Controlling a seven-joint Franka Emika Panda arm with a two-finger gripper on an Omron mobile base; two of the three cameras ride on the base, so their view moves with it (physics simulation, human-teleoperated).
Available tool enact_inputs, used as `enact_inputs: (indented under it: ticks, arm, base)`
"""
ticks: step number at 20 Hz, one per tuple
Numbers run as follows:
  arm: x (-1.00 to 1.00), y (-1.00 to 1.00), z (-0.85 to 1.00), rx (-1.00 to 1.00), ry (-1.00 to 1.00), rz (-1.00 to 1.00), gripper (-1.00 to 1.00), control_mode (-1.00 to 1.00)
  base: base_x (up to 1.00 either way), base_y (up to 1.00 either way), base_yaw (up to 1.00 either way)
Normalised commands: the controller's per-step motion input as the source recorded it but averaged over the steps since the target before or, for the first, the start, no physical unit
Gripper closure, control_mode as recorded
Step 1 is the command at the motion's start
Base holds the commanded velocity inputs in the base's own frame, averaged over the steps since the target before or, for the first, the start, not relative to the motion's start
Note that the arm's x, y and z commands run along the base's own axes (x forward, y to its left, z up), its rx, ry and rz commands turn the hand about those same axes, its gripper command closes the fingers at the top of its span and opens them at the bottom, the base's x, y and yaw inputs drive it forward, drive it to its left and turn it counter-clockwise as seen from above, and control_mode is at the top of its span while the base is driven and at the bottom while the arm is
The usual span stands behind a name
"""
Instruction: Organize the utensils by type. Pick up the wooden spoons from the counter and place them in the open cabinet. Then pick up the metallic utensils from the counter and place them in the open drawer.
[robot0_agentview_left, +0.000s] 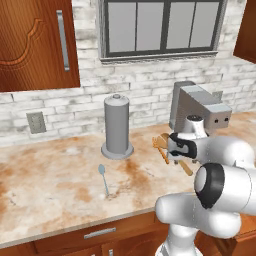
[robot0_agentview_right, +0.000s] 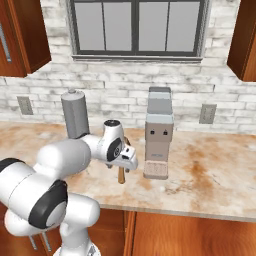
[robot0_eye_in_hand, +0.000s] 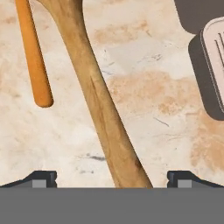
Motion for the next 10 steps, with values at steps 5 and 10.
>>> enact_inputs:
  ticks: [5, 10]
  arm:
    - [0.1, 0.0, -0.45, 0.0, 0.02, 0.02, -1.0, -1.0]
    - [0.04, 0.0, -0.41, 0.0, 0.02, 0.01, -1.0, -1.0]
  base:
    - [0.0, 0.0, 0.0]
    - [0.0, 0.0, 0.0]
